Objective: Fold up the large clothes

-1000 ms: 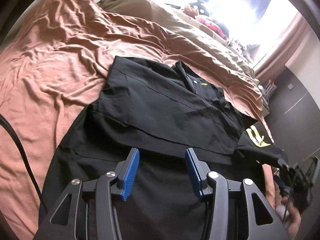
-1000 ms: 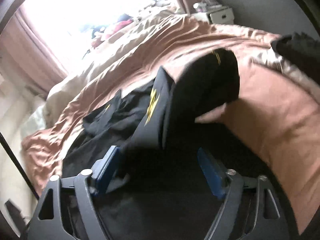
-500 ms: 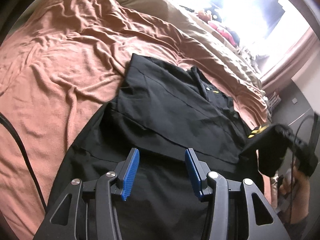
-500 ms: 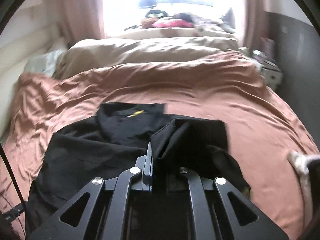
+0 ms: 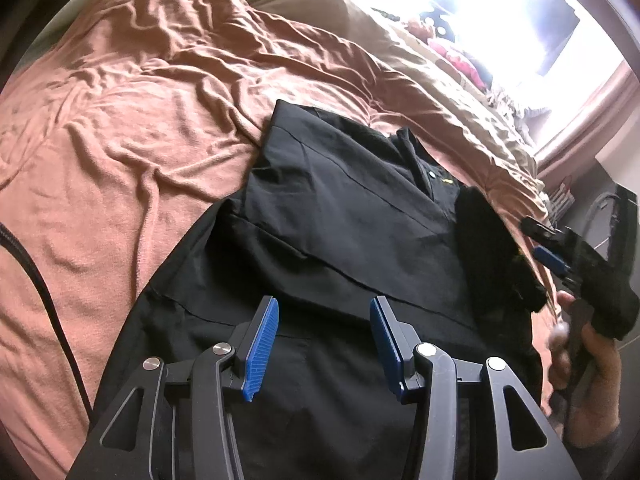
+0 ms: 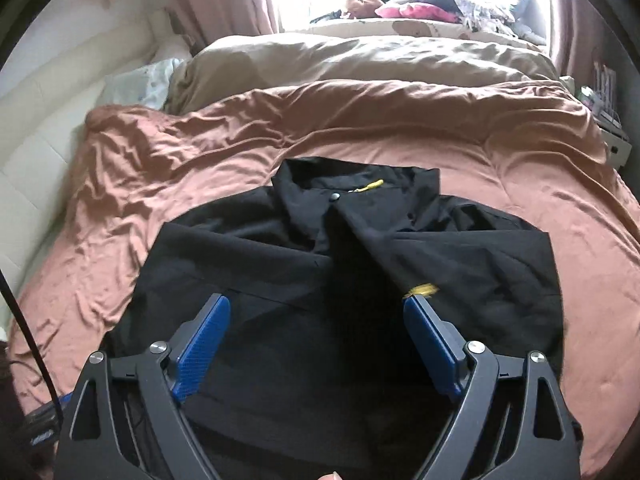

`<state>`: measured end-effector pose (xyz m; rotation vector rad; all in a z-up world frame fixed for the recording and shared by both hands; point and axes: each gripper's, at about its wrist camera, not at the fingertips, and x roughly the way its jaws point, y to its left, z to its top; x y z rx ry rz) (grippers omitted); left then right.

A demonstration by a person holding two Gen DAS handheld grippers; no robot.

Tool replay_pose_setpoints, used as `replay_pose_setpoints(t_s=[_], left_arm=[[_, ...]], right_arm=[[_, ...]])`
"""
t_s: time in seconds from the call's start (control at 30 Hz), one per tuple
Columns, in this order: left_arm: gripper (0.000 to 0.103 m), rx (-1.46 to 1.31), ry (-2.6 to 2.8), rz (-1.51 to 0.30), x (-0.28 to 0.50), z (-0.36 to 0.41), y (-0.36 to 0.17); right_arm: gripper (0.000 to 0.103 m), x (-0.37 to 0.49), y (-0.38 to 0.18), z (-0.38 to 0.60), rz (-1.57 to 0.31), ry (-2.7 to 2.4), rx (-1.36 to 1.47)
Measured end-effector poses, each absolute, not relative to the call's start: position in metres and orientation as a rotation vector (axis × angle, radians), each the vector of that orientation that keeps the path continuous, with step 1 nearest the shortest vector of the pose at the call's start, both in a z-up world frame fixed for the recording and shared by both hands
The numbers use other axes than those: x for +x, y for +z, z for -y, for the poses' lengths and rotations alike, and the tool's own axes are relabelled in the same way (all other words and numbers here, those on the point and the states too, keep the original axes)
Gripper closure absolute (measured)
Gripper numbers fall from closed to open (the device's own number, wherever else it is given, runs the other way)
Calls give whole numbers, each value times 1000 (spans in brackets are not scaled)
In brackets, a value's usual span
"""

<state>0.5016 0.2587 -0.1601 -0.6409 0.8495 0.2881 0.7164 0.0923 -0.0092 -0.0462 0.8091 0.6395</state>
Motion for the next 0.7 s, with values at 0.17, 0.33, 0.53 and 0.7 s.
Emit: replay_pose_setpoints(t_s=[0.17, 0.33, 0.53, 0.7], left_arm=[[53, -630, 287, -854, 503, -255, -160], [53, -622, 282, -857, 506, -251, -161], [53, -601, 284, -867, 510, -248, -164], [53, -597, 293, -878, 512, -249, -168]], right_arm=[[15, 711, 11, -28, -731, 518, -108], [15, 728, -12, 19, -789, 439, -119], [15, 733, -33, 6, -826, 457, -213], [15, 723, -57, -32, -789, 451, -463]])
